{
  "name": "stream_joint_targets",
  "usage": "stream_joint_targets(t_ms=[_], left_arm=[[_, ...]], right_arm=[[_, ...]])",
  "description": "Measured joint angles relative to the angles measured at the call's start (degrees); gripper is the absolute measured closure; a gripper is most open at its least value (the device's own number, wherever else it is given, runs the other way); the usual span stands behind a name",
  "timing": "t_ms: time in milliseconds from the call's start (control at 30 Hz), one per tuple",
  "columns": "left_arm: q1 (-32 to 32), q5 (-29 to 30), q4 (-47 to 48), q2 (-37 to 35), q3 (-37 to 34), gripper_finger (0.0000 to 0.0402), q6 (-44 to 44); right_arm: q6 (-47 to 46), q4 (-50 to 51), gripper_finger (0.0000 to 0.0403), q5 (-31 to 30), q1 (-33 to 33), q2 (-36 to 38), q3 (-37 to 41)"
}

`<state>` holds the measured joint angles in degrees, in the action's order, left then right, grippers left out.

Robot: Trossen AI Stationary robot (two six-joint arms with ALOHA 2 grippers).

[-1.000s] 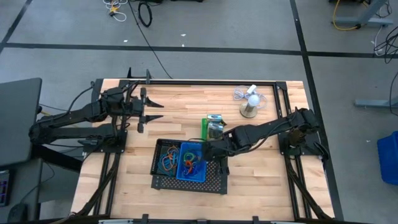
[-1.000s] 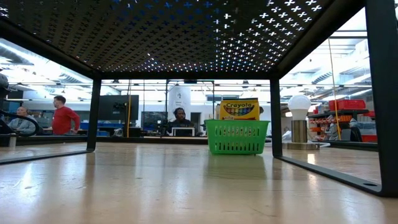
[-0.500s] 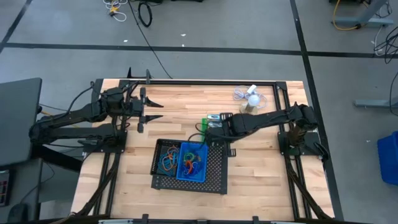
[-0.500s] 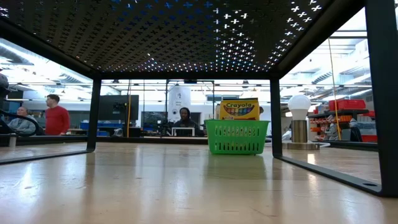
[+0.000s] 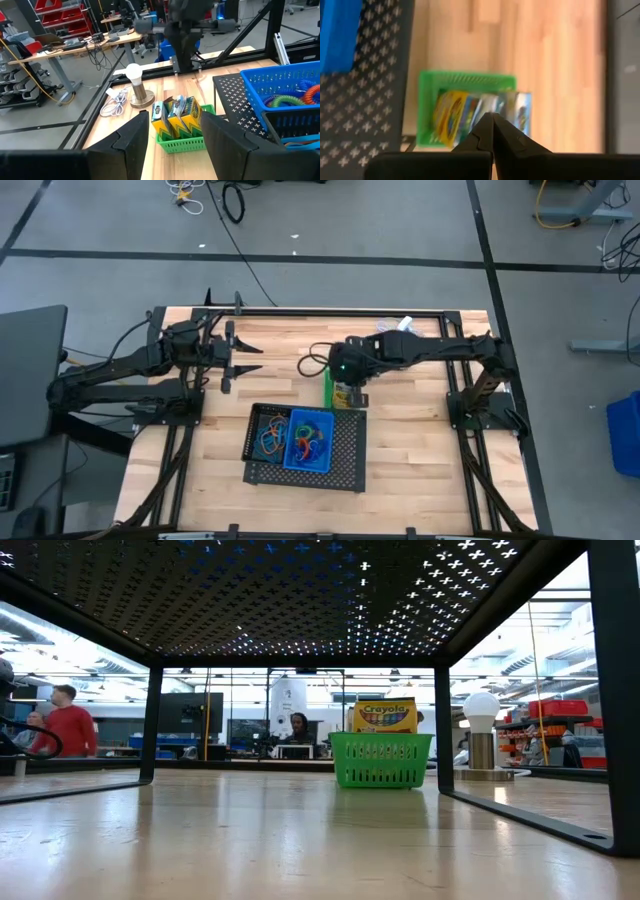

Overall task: Pick & Place Office Desk Supplies
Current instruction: Adjust the shelf

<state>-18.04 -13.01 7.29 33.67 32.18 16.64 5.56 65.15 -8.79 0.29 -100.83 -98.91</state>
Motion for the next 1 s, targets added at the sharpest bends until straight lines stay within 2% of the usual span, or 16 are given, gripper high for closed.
stream_joint_targets(t_ms=[67,233,433,567,700,833,1000], left_arm=[[0.0,0.7,0.0,0.1,0.0,0.0214,-0.1],[0.0,3.1,0.2,0.1,0.0,0.0214,0.1],[0.0,4.9,1.7,0.1,0.0,0.0214,-0.1],[0.0,7.9,-0.2,-0.8,0.0,0.0214,0.3],[0.0,7.1,-6.3,-1.7,0.0,0.0214,0.8],[0.0,4.6,-7.8,-2.0,1.0,0.0214,0.8],[0.0,3.7,-7.0,-2.4,1.7,0.0214,1.7]], right_arm=[[-0.7,-0.7,0.0402,-3.4,1.2,0.3,0.0],[-5.8,7.0,0.0402,-3.2,4.3,0.3,0.0],[-13.9,13.2,0.0403,6.6,11.7,0.1,0.0],[-20.5,15.4,0.0403,7.3,15.8,-0.5,0.0],[-25.5,16.2,0.0403,7.6,19.1,-0.8,0.3],[-29.0,12.9,0.0403,12.9,20.9,-0.8,6.7],[-30.6,5.7,0.0403,13.7,21.4,-0.9,16.0]])
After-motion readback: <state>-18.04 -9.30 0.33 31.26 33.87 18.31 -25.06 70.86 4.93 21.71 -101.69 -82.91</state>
